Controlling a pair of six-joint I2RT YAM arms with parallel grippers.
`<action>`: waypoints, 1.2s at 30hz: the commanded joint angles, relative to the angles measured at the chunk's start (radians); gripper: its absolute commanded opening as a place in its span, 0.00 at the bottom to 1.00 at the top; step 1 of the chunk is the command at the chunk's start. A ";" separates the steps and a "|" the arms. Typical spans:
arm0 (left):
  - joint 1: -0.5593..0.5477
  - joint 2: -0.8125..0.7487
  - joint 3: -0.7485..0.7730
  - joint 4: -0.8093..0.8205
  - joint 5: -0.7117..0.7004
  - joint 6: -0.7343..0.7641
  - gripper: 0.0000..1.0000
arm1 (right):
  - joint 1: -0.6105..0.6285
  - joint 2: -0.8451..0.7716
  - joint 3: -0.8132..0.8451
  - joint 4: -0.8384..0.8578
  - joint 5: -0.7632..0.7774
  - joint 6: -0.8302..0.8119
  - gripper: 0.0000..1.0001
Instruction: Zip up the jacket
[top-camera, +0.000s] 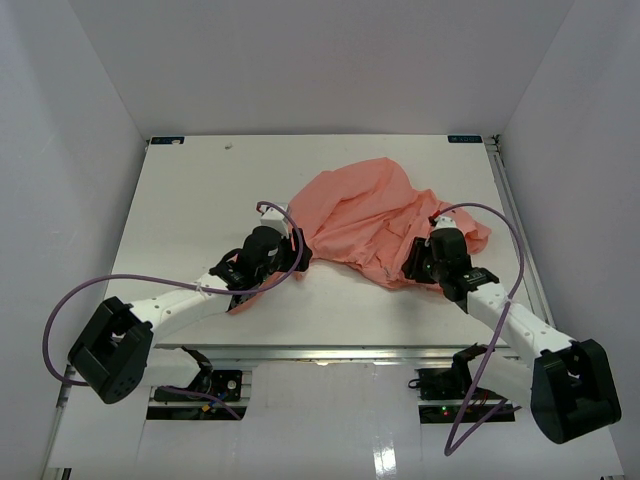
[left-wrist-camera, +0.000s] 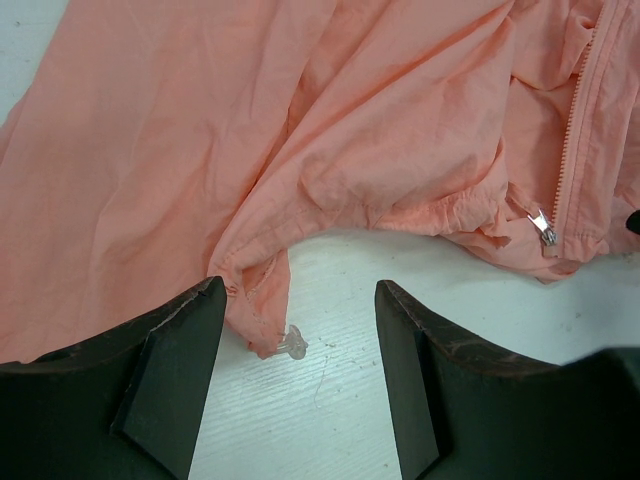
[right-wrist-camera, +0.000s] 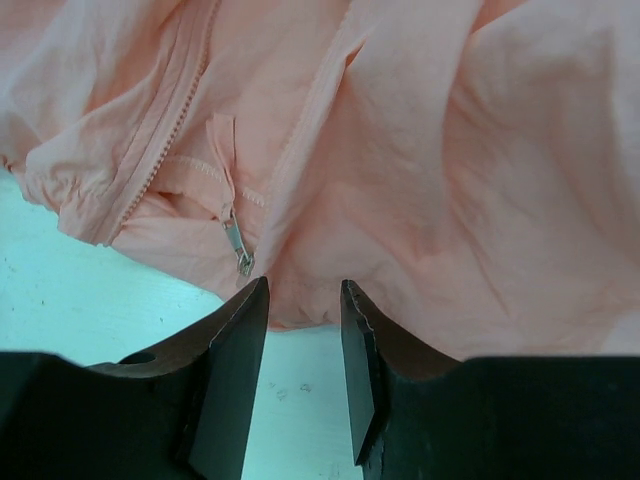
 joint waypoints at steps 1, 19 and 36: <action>-0.002 -0.034 0.010 0.001 -0.012 0.007 0.72 | 0.026 -0.044 0.088 -0.061 0.129 -0.005 0.41; -0.002 -0.014 0.023 -0.014 -0.029 0.013 0.72 | 0.141 0.159 0.117 -0.005 0.164 0.023 0.40; -0.003 -0.008 0.026 -0.021 -0.037 0.014 0.72 | 0.177 0.223 0.052 0.057 0.138 0.027 0.43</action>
